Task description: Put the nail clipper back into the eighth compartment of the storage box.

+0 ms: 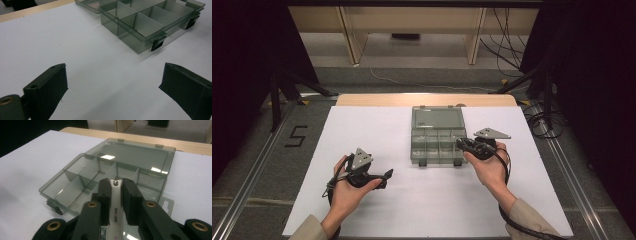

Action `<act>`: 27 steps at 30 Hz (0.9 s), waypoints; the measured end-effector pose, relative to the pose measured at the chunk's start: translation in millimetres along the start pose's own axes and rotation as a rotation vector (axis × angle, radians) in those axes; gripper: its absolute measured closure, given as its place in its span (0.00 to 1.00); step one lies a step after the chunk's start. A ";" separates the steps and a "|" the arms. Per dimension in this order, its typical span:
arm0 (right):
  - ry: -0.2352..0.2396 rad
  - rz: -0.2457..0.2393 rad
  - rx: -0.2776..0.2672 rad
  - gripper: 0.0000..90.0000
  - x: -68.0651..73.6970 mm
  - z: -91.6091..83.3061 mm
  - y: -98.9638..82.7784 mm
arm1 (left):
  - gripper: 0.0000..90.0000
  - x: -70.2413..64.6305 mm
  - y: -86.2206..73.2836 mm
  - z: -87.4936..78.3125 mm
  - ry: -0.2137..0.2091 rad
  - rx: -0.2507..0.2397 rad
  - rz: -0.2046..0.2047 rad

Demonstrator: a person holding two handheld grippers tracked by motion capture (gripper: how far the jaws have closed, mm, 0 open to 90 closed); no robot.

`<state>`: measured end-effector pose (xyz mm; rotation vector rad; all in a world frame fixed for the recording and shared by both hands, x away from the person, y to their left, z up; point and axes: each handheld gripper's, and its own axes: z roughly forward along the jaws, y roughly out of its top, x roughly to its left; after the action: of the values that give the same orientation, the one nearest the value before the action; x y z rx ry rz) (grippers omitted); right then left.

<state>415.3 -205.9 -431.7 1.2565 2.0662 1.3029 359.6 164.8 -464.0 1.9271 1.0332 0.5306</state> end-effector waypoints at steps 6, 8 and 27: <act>-0.007 -0.003 -0.004 0.86 -2.8 3.1 1.7 | 0.07 0.3 0.0 -0.1 0.003 -0.001 0.003; -0.018 -0.022 -0.006 0.86 -4.3 4.7 1.9 | 0.07 0.1 0.0 0.2 0.000 0.000 0.000; -0.026 -0.048 0.010 0.86 -11.8 17.8 0.4 | 0.07 -1.1 -0.3 1.5 0.001 -0.008 -0.012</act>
<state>434.1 -206.7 -441.6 1.2138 2.0748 1.2504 359.9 163.3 -465.1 1.9124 1.0410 0.5289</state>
